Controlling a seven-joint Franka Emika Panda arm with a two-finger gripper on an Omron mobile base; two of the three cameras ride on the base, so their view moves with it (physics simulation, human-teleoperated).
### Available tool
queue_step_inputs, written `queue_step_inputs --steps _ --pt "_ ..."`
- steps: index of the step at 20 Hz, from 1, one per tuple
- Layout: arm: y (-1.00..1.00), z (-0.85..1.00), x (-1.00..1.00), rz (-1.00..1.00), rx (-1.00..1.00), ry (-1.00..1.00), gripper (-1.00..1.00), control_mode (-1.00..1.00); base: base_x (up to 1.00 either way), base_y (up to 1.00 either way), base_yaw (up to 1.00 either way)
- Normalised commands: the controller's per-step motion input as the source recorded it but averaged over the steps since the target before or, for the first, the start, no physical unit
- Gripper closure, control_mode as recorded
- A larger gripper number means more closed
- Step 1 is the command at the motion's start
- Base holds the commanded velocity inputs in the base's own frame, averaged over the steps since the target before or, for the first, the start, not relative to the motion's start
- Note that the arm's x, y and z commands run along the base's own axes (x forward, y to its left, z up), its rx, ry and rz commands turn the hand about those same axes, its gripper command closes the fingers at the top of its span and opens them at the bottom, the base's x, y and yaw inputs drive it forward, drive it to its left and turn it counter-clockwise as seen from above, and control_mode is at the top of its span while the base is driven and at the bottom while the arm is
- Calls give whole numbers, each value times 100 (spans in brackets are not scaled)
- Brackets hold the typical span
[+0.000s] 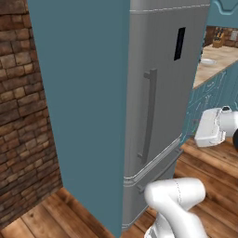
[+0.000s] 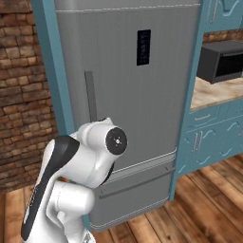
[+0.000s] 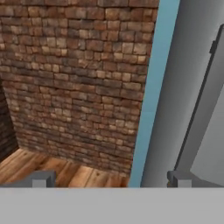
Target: Move the hot dog bun to the plate on the dining table and place the condiment next to that plate. Then navigate to the fridge and take the sausage and place it on the plate as well.
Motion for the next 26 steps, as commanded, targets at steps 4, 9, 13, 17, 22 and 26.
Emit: queue_step_inputs --steps 4,9,13,17,22,26 --pt "0 -36 50 0 10 -3 -100 -100 0 0 0" --pt "0 -31 65 -7 5 0 -100 -100 0 0 0" --pt "-2 -32 65 -6 2 0 -100 -100 0 0 0" --pt "-5 -33 54 -3 1 0 -100 -100 0 0 0" --pt "-12 -39 61 0 0 0 -100 -100 0 0 0" --pt "-12 -30 56 0 0 0 -100 -100 0 0 0"
